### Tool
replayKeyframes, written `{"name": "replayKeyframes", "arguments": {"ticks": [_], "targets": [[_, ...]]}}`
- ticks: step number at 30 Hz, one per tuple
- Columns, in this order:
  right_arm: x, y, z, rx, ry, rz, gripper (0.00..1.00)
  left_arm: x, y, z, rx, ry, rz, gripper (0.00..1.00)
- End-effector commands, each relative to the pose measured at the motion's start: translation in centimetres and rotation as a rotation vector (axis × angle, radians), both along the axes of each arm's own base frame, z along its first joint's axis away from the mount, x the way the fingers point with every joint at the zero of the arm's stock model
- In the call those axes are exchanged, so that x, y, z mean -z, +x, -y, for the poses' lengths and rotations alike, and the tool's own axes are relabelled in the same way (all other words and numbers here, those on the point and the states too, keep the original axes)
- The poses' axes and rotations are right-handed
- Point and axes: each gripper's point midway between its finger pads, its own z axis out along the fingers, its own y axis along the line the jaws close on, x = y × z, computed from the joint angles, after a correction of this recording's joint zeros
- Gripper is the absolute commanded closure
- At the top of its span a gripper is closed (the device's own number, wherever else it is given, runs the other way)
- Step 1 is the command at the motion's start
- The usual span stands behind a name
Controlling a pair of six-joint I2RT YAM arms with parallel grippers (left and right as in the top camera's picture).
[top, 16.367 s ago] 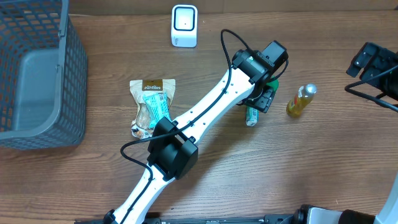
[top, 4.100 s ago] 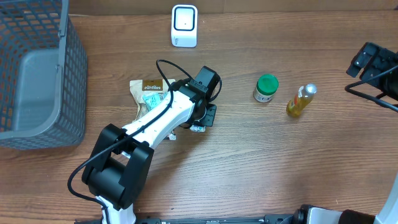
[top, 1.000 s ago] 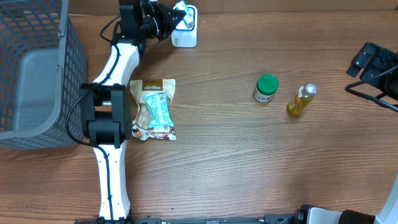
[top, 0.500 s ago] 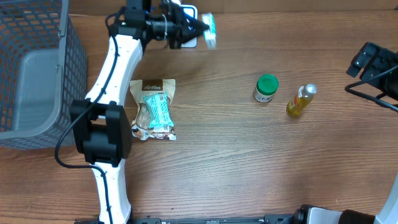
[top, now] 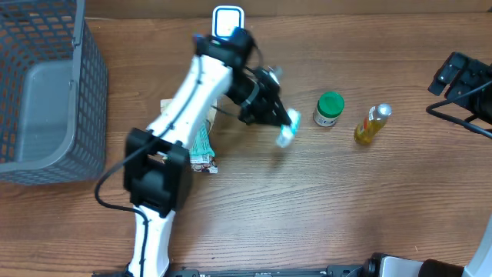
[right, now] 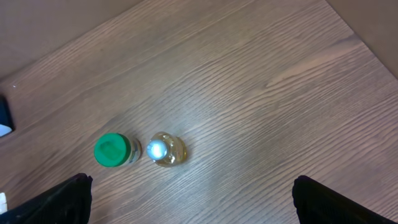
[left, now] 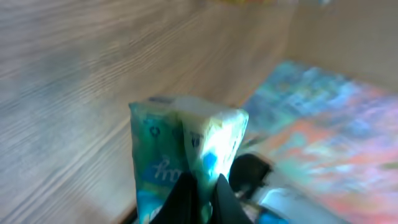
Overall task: Scan the item barcode
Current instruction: 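Carry the tissue pack right and lower it near the jar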
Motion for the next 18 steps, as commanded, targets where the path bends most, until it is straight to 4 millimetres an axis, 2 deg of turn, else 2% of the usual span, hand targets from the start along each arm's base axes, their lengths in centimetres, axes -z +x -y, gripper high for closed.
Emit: {"name": "replayKeyframes", "arguments": {"ticks": [1,5,8,14,18], "targets": [[-0.1,0.0,0.1,0.0,-0.005,0.003,0.0,1.8,-2.3,1.1,0.167,0.141,0.169,0.95],[-0.1,0.0,0.1,0.0,-0.005,0.003,0.0,3.7,-3.9,2.2,0.204,0.322,0.249,0.96],[-0.1,0.0,0.1,0.0,-0.005,0.003,0.0,4.7,-4.2,2.7,0.179,0.441,0.304,0.96],[-0.1,0.0,0.1,0.0,-0.005,0.003,0.0,5.4,-4.6,4.5,0.14,0.561,0.435,0.96],[-0.1,0.0,0.1,0.0,-0.005,0.003,0.0,5.7,-4.8,4.7,0.094,0.645,0.491,0.96]]}}
